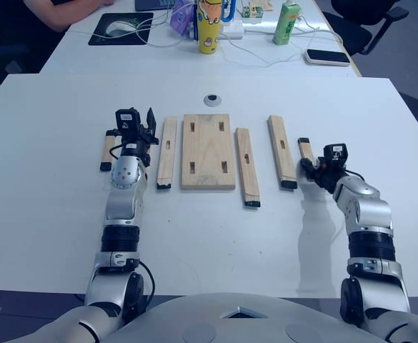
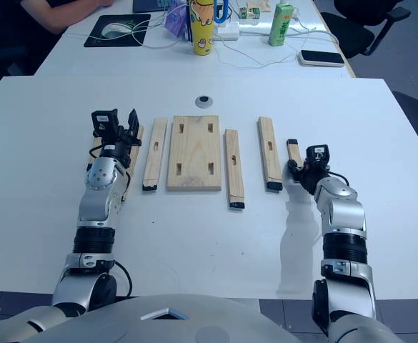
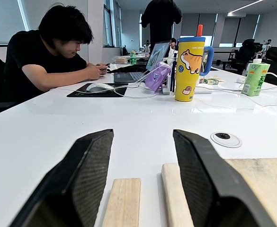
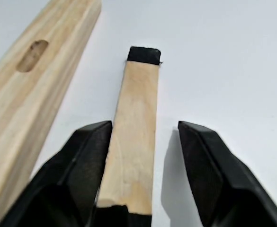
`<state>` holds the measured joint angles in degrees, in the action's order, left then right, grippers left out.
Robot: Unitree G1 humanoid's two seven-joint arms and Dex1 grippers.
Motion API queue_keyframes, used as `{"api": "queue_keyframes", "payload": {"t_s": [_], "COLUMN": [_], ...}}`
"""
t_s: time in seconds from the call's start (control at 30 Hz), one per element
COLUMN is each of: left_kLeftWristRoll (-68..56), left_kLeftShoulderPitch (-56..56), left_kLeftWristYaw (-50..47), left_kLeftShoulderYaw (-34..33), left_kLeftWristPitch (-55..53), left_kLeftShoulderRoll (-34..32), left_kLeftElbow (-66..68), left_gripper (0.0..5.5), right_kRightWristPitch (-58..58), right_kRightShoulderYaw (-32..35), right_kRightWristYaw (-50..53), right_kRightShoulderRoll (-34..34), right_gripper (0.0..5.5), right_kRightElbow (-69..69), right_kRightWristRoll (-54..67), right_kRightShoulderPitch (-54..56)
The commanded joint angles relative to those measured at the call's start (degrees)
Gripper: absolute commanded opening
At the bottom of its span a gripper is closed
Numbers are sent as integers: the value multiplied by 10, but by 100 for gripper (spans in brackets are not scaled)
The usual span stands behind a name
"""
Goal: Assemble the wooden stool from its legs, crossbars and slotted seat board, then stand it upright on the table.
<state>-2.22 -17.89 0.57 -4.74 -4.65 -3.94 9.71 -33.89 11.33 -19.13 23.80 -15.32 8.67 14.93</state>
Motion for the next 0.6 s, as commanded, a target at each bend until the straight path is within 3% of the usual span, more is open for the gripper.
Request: {"api": "queue_keyframes", "payload": {"t_s": [0.03, 0.27, 0.37, 0.5, 0.6], "left_kLeftWristRoll": [1, -21, -58, -120, -212], "left_kLeftShoulderPitch": [-3, -8, -7, -9, -22], "left_kLeftWristYaw": [-2, 11, 40, 75, 121], "left_kLeftShoulderYaw": [-5, -15, -22, -41, -65], "left_kLeftWristPitch": [-7, -18, -32, -58, -115], "left_kLeftShoulderRoll": [-8, -6, 0, 7, 21], "left_kLeftElbow": [2, 15, 18, 12, -4], "left_gripper": [233, 233, 233, 291, 311], "right_kRightWristPitch": [-65, -74, 4, 119, 188], "right_kRightShoulderYaw": [-34, -39, -10, -1, -53], "right_kRightWristYaw": [-19, 11, 69, 100, 47], "right_kRightShoulderRoll": [0, -6, -19, -58, -111], "right_gripper": [205, 134, 134, 134, 134], "right_kRightElbow": [-19, -32, -21, 31, 94], "right_kRightWristRoll": [0, -7, -15, -6, 22], "right_kRightShoulderPitch": [-22, -20, -6, 26, 27]}}
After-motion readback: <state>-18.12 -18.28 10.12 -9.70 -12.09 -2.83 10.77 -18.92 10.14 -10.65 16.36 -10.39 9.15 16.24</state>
